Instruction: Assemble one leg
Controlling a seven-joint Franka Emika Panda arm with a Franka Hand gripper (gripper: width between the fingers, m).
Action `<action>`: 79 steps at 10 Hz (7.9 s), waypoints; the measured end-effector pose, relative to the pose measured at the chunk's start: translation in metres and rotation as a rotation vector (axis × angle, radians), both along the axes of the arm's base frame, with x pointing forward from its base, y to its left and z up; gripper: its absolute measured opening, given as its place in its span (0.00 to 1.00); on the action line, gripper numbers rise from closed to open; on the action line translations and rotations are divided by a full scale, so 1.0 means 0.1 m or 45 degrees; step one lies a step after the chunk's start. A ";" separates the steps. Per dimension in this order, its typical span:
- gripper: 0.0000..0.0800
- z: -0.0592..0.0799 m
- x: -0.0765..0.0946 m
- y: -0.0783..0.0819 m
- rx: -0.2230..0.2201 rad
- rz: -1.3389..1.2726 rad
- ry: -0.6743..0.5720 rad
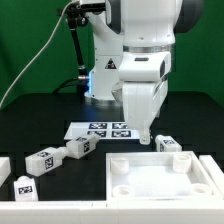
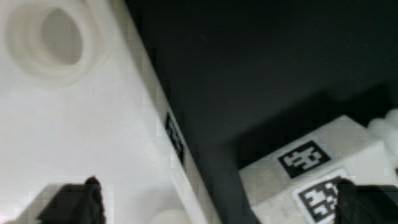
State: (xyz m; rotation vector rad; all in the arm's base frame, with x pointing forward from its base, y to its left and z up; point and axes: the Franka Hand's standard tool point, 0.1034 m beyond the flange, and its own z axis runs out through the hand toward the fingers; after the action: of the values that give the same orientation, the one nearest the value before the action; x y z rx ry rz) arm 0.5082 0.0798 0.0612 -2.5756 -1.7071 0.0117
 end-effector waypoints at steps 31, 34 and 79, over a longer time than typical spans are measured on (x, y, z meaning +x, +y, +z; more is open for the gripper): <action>0.81 -0.48 -0.40 0.47 -0.823 -1.096 1.041; 0.50 -0.48 -0.41 0.48 -0.825 -1.092 1.037; 0.35 0.23 1.33 0.54 0.399 -1.156 -0.448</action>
Offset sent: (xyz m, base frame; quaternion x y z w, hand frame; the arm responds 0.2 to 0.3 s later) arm 0.0096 0.0055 -0.0074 -0.0565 -0.0284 0.4548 0.8884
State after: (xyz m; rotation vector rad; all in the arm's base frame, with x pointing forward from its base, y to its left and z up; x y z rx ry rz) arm 0.6413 0.1342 0.0840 -2.9229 -0.3779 -0.7003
